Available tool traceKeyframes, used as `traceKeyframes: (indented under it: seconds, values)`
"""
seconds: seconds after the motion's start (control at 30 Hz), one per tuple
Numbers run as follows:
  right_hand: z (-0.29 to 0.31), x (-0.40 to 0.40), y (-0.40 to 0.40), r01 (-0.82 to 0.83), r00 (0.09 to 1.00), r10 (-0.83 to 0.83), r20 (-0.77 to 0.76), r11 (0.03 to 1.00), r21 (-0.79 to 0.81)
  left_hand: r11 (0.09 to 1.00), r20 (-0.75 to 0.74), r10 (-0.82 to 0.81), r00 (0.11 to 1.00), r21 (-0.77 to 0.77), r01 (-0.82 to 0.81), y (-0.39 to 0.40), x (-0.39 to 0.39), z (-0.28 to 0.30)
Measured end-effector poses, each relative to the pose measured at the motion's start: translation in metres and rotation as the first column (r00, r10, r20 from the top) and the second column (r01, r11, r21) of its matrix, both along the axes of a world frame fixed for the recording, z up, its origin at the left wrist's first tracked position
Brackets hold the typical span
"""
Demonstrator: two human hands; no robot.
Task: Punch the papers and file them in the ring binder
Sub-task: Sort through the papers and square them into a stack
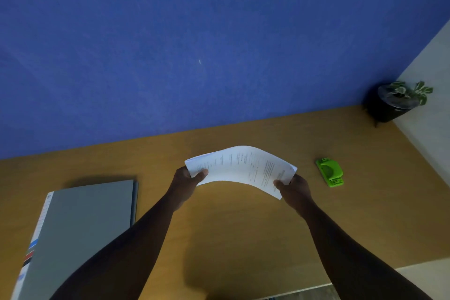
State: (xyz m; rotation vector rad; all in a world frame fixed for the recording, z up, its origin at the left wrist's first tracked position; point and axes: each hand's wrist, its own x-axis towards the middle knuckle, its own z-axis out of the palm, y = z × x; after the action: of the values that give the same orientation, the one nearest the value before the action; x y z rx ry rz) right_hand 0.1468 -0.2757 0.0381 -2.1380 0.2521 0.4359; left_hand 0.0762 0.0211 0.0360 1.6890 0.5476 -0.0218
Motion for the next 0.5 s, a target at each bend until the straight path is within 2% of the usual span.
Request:
traceKeyframes:
  seconds: [0.2, 0.37, 0.5]
  values:
    - [-0.004, 0.003, -0.001, -0.029, 1.000, 0.029, -0.009, 1.000, -0.001, 0.999, -0.037, -0.026, 0.999, 0.024, 0.027, 0.000, 0.003, -0.005]
    - [-0.002, 0.008, -0.001, -0.040, 0.999, 0.040, -0.015, 0.999, -0.011, 1.000, -0.011, 0.007, 1.000, 0.022, -0.007, 0.005, 0.007, -0.002]
    - [-0.003, 0.012, -0.008, 0.016, 0.999, -0.010, -0.045, 0.991, 0.132, 0.998, 0.029, 0.059, 0.998, 0.008, -0.060, 0.009, 0.014, 0.007]
